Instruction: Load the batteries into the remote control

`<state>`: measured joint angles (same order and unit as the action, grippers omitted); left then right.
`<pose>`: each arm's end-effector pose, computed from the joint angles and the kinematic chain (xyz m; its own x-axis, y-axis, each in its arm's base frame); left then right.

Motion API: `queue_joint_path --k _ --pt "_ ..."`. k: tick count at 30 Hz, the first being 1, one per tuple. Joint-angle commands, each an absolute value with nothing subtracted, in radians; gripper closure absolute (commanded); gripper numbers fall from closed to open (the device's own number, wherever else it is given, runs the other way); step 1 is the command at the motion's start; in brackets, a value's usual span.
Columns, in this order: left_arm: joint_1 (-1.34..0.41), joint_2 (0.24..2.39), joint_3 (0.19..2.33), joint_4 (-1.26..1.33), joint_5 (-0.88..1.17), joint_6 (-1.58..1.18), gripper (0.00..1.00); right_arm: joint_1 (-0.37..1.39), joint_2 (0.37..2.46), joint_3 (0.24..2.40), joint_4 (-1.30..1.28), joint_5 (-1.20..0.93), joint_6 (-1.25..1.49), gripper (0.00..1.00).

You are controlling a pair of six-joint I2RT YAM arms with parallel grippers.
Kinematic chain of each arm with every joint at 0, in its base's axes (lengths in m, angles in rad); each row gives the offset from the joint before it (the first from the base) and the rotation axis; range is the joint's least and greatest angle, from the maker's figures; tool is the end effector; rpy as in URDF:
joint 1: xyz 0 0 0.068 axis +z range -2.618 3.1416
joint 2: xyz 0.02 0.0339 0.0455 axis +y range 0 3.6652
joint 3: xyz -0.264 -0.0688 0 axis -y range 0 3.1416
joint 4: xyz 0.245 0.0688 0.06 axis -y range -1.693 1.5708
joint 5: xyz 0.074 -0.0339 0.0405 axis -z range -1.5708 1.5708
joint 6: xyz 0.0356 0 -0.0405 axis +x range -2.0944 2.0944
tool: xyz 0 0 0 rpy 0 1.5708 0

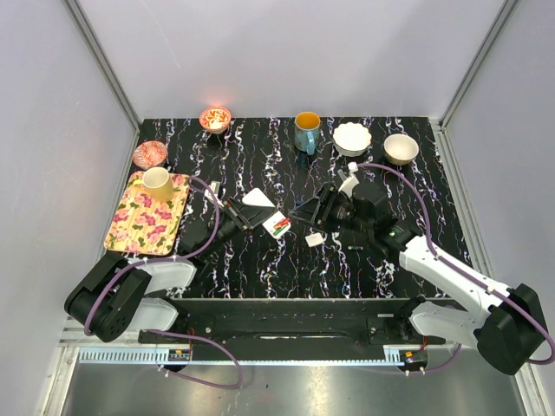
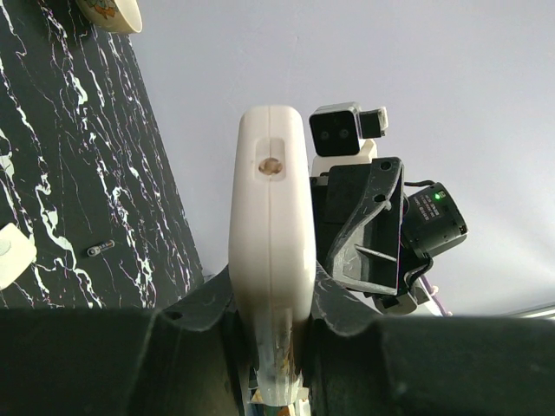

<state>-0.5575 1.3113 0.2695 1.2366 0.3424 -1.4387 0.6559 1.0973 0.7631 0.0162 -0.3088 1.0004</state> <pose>0.1916 -0.1335 0.2082 -0.7495 -0.6331 -0.1936 0.2653 -0.0192 -0.9640 0.1941 0.1630 0.2910 -0.8154 0.3843 -0.4329 -0.2287 0.4731 0.8508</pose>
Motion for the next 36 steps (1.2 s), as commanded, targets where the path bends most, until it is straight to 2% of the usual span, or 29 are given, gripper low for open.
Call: queue_joint_path --k 1,17,28,36 --pt "-0.56 1.285 0.314 1.664 0.314 -1.447 1.0 0.652 1.103 0.759 0.046 -0.33 1.002 0.41" --pt "-0.56 1.292 0.328 1.664 0.318 -1.448 1.0 0.653 1.152 0.745 0.084 -0.387 1.02 0.41" --pt "-0.56 1.301 0.325 1.664 0.319 -1.442 1.0 0.652 1.045 0.761 0.067 -0.302 1.052 0.34" --pt "-0.561 1.309 0.348 1.664 0.322 -1.443 1.0 0.652 1.072 0.727 0.175 -0.402 1.13 0.32"
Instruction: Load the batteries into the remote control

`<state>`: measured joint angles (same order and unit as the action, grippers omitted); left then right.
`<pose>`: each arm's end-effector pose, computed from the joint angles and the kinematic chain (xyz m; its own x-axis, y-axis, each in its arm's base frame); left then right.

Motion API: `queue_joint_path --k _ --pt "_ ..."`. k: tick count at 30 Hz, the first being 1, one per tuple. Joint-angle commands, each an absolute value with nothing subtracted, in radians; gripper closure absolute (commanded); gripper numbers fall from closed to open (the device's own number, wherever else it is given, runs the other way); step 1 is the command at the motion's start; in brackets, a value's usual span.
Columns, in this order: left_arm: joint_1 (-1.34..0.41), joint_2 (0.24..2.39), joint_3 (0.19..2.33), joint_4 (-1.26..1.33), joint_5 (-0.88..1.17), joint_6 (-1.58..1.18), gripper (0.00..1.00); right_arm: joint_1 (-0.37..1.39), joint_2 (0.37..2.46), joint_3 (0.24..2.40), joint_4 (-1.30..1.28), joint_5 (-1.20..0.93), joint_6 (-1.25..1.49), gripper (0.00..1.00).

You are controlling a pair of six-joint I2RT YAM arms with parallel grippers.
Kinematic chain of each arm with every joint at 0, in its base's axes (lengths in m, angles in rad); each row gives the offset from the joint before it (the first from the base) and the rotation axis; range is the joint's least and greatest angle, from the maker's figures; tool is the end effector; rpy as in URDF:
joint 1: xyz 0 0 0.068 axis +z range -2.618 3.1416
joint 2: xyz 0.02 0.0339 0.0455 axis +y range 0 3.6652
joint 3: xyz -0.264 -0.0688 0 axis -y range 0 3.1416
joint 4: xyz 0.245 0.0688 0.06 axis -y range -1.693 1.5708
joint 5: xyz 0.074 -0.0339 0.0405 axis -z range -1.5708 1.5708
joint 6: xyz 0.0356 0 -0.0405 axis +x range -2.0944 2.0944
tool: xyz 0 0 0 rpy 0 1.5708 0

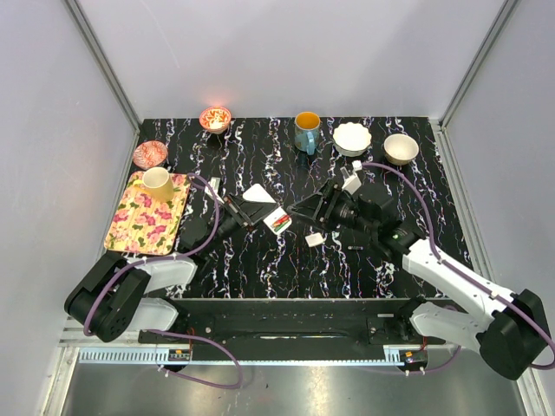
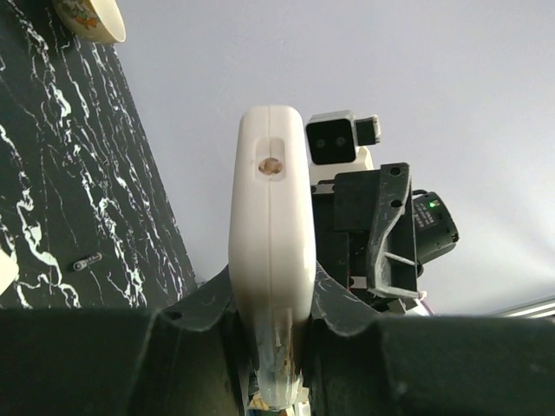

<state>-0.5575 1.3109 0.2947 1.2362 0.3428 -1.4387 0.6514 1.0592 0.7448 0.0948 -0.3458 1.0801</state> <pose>0.1949 -0.1356 0.2154 -0.7455 -0.6354 -0.2013 0.2859 -0.0320 -0.9577 0.1893 0.1595 0.3016 -0.8168 0.4207 -0.3948 -0.2400 0.3745 0.8956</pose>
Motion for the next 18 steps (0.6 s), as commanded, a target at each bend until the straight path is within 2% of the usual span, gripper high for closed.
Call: queue_joint_path --k 1,14,18 --pt "-0.56 1.31 0.35 1.664 0.324 -1.443 1.0 0.652 1.083 0.723 0.181 -0.408 1.135 0.32" --pt "-0.56 1.307 0.354 1.664 0.327 -1.445 1.0 0.652 1.117 0.584 0.469 -0.431 1.295 0.34" --pt "-0.56 1.308 0.351 1.664 0.327 -1.443 1.0 0.652 1.111 0.584 0.48 -0.434 1.296 0.33"
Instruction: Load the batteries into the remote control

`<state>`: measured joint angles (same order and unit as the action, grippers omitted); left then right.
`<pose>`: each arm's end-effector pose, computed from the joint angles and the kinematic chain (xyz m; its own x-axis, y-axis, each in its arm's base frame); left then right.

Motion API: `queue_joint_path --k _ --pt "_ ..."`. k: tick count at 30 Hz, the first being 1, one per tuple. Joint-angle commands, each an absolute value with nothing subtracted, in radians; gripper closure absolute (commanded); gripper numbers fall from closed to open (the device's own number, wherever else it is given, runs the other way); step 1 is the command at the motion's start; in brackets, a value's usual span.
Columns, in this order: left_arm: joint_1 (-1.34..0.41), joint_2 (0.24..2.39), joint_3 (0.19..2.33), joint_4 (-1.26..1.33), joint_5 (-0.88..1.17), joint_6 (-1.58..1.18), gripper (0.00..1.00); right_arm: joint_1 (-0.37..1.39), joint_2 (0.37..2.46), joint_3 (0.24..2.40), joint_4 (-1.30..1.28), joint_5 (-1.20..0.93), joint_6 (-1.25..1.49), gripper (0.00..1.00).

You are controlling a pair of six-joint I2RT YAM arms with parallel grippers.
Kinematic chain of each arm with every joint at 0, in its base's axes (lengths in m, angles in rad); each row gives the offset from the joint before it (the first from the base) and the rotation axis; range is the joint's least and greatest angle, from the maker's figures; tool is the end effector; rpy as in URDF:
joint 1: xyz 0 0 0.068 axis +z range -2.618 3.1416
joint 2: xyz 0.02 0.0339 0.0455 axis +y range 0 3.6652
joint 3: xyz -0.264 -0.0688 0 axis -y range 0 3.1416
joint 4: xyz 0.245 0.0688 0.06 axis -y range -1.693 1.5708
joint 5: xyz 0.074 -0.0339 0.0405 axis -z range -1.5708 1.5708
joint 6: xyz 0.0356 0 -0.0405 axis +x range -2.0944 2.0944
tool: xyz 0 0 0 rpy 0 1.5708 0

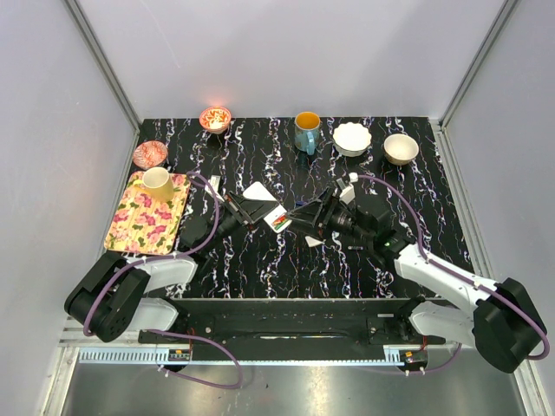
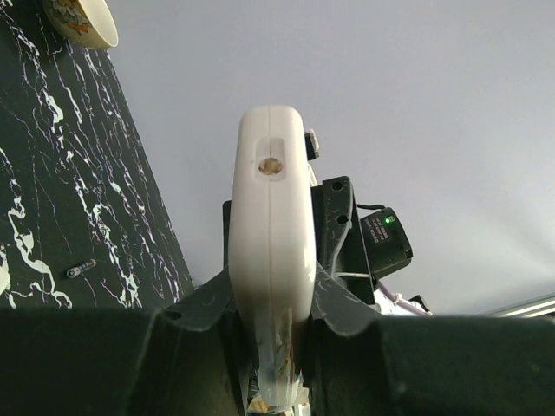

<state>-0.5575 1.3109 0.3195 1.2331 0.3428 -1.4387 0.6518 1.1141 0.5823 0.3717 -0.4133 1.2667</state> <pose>0.1981 -0.1376 0.2222 -0.7417 -0.6378 -0.2076 0.3034 -0.0430 -0.9519 0.1904 0.1633 0.2609 -0.8688 0.4362 -0.2345 -0.1398 0.2383 0.9611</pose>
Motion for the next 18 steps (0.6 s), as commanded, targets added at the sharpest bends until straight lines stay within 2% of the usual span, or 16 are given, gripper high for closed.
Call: queue_joint_path --k 1,18 --pt "-0.56 1.312 0.351 1.664 0.327 -1.442 1.0 0.652 1.108 0.586 0.482 -0.434 1.296 0.32" --pt "-0.561 1.298 0.344 1.664 0.321 -1.439 1.0 0.641 1.111 0.552 0.528 -0.42 1.344 0.33"
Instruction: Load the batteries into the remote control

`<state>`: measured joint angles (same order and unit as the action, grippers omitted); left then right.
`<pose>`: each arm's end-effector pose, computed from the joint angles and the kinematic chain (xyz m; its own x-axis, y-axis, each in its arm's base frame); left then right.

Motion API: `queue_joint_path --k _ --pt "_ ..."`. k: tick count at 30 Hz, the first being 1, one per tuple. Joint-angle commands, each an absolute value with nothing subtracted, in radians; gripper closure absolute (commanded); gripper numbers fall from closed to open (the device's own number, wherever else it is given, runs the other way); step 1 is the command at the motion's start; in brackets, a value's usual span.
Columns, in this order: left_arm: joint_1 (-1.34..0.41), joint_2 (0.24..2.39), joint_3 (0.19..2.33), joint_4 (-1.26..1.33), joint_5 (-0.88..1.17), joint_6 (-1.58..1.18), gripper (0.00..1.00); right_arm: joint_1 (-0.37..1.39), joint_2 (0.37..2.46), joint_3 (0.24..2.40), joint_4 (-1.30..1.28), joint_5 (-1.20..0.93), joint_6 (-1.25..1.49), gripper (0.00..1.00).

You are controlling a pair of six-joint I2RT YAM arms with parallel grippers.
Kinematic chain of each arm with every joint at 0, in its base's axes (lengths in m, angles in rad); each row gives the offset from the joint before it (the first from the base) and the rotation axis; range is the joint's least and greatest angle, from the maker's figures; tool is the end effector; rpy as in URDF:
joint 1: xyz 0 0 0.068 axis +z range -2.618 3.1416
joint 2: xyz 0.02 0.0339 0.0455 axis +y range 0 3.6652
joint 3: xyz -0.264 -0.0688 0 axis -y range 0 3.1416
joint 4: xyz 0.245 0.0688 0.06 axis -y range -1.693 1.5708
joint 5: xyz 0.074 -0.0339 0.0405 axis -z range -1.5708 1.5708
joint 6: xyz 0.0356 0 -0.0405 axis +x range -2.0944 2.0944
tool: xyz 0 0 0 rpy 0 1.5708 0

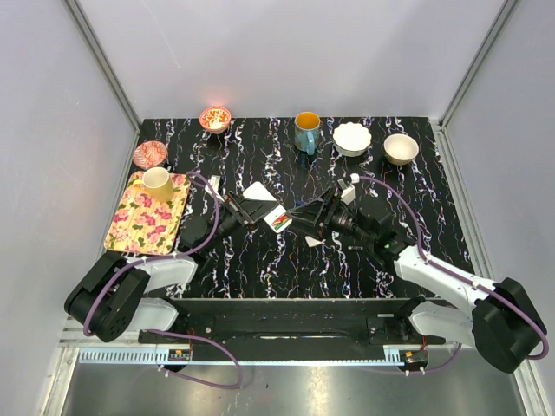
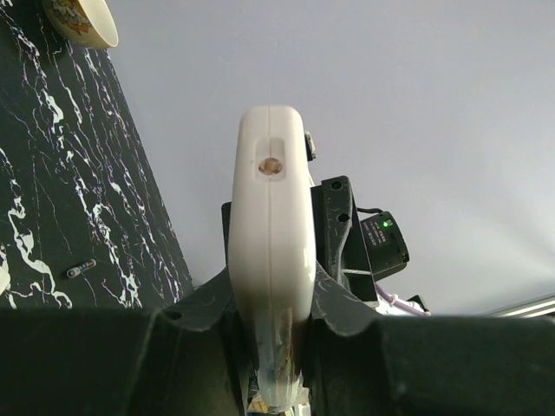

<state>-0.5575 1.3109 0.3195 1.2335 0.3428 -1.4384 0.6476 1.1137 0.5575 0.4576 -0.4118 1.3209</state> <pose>0.1981 -0.1376 0.2222 -0.7416 -0.6378 -0.2080 0.3040 -0.0430 -0.9517 0.1903 0.1618 0.2615 -0.8629 0.4606 -0.2079 -0.1392 0.1789 0.9740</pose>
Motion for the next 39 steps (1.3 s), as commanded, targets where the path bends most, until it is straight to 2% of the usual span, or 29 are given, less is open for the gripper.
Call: queue_joint_path --k 1,39 --pt "-0.56 1.296 0.344 1.664 0.322 -1.439 1.0 0.643 1.112 0.552 0.528 -0.422 1.344 0.33" --pt "-0.565 1.289 0.376 1.664 0.31 -1.44 1.0 0.64 1.23 0.499 0.696 -0.471 1.437 0.37"
